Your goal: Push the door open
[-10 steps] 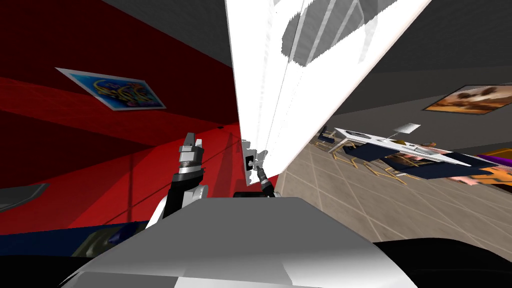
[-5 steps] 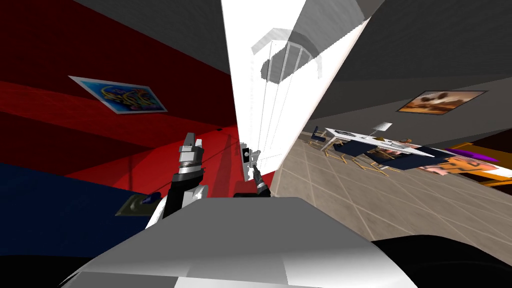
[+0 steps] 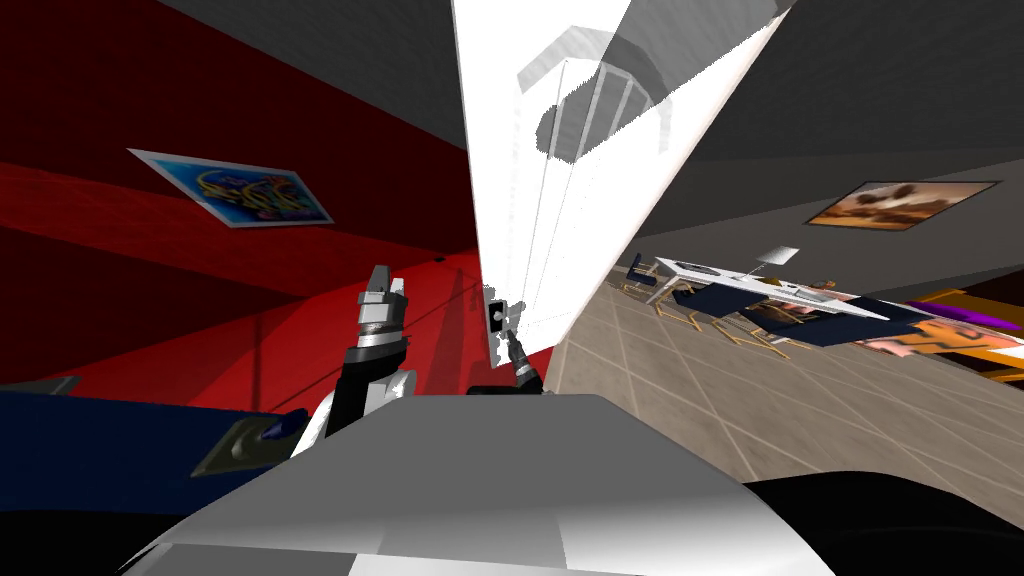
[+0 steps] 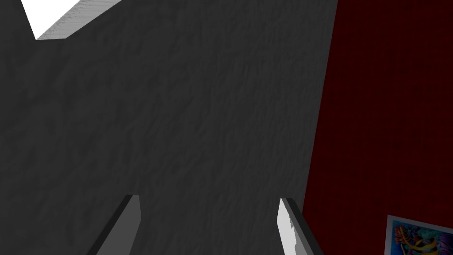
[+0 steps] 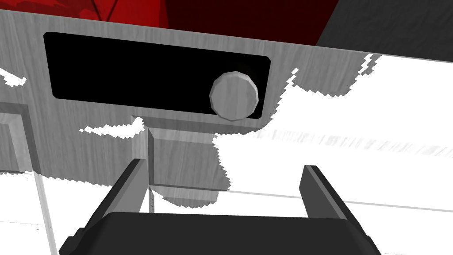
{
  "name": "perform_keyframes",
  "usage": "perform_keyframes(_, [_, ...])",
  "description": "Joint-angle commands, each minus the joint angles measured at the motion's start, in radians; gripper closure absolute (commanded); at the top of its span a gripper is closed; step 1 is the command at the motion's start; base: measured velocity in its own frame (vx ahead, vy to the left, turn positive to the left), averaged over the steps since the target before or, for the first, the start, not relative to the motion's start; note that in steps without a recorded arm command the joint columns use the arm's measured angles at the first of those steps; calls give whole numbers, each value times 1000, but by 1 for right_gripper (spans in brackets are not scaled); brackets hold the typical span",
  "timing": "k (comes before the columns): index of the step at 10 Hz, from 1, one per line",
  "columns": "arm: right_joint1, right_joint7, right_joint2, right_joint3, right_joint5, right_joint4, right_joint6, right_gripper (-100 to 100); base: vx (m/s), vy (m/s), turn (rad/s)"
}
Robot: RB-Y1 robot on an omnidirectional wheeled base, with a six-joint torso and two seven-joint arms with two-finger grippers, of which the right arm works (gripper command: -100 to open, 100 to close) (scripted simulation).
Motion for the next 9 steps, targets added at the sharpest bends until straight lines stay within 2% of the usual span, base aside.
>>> perform_keyframes(1, [-14,2,3,-5,-2,9,4,-100,202,72,22])
perform_keyframes(3, [-30,6,21,-12,-5,19,7,-100,208,108,19])
perform_keyframes(5, [-46,9,61,-18,-8,30,10,-100,194,103,16])
perform_keyframes(6, [-47,7,50,-17,-7,28,12,-100,84,46,-1])
perform_keyframes(7, [-47,7,50,-17,-7,28,12,100,-11,-5,-3])
perform_keyframes(9, [-47,7,50,-17,-7,28,12,100,-26,-16,7])
